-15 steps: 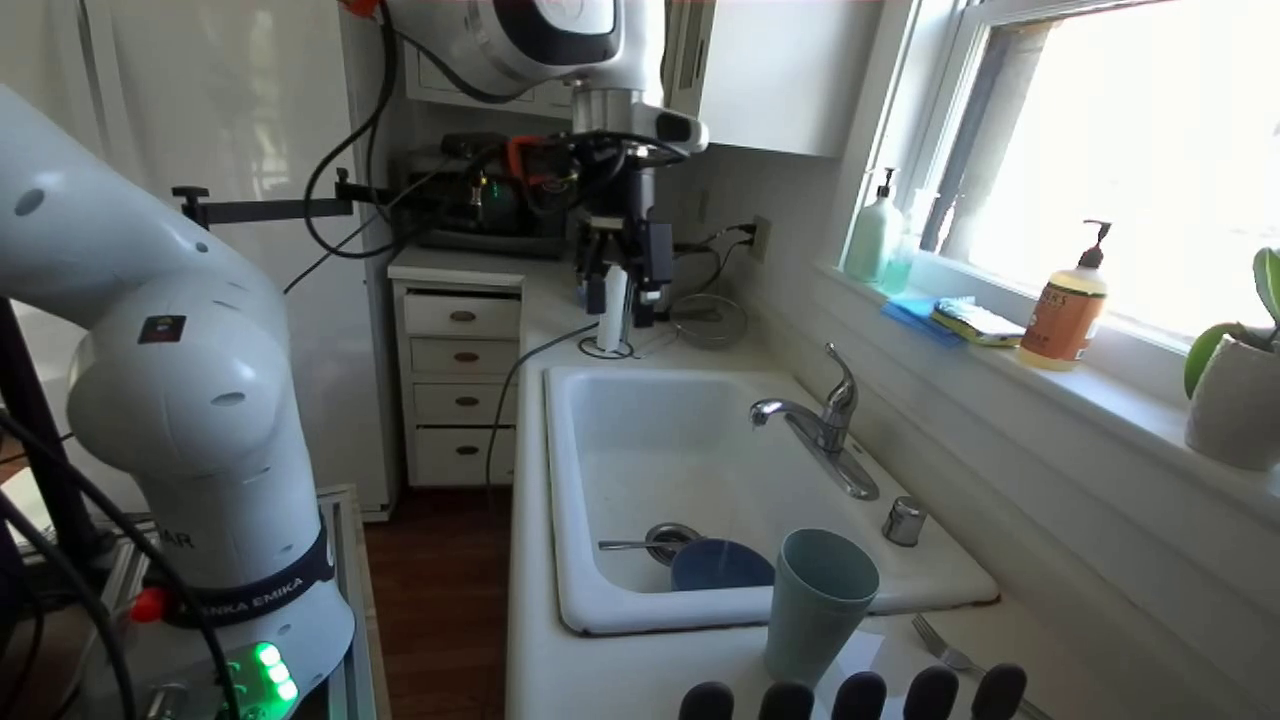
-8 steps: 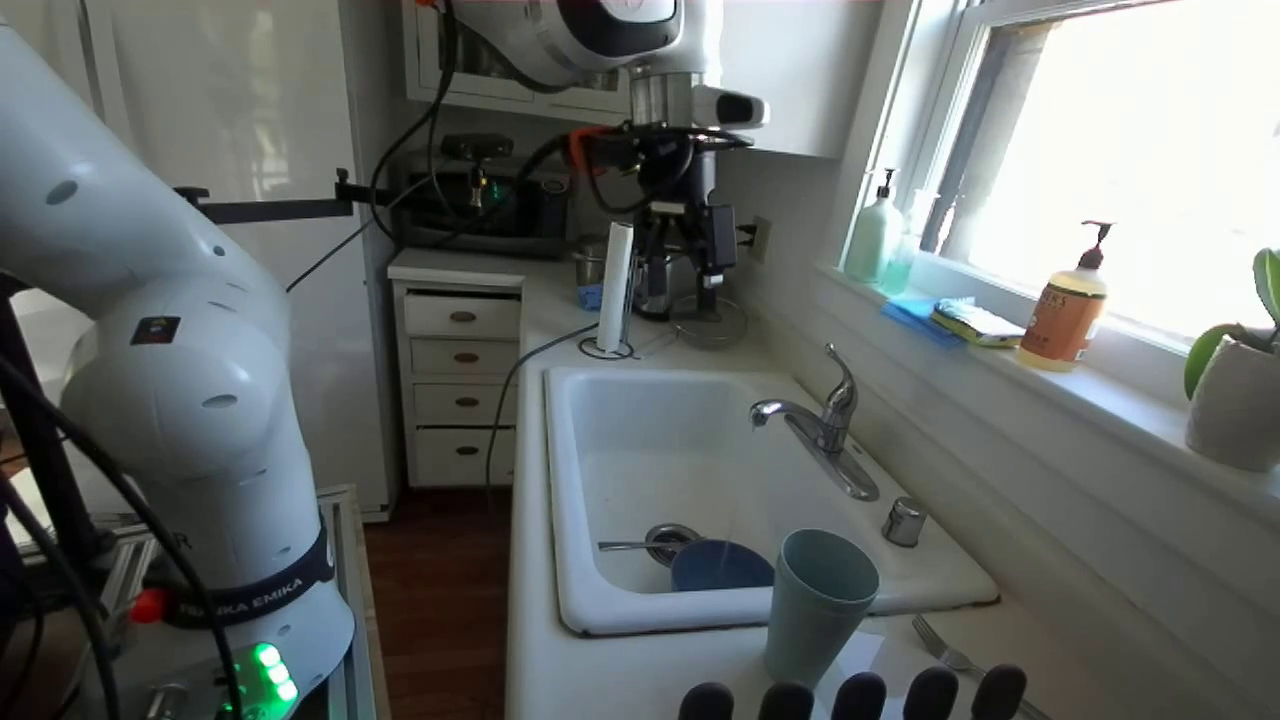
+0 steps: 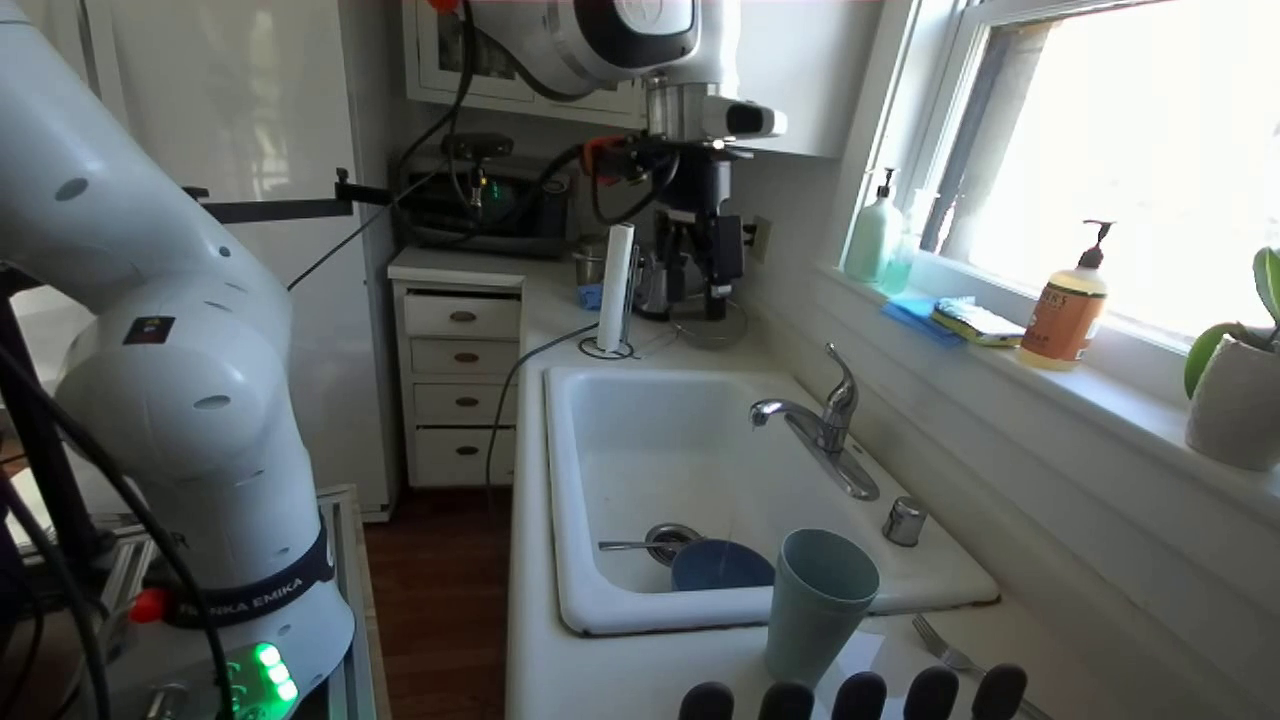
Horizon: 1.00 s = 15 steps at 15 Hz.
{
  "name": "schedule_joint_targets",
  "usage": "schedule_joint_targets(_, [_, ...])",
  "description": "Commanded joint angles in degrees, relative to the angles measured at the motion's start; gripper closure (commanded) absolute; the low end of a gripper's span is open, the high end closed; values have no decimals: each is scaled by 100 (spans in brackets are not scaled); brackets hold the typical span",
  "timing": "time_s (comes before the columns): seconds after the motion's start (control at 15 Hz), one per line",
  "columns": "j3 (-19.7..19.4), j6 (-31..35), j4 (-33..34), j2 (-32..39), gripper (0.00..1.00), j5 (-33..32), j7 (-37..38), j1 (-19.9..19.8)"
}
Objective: Turn the faucet off
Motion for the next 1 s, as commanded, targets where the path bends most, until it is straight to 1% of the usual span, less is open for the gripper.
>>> schedule_joint_targets(0.0, [93, 715, 634, 976, 0, 50, 924, -208])
schedule_joint_targets(0.13, [193, 1178, 1005, 1466, 0, -181, 1331, -260])
schedule_joint_targets(0.33, [262, 1622, 1663, 2189, 0, -544, 1779, -223])
schedule_joint_targets(0.53, [236, 1768, 2394, 2898, 0, -1033, 2210, -79])
schedule_joint_targets(0.67, [140, 1783, 2873, 3334, 0, -1314, 2420, 76])
schedule_joint_targets(0.93, [-78, 1894, 3629, 4082, 0, -1419, 2599, 435])
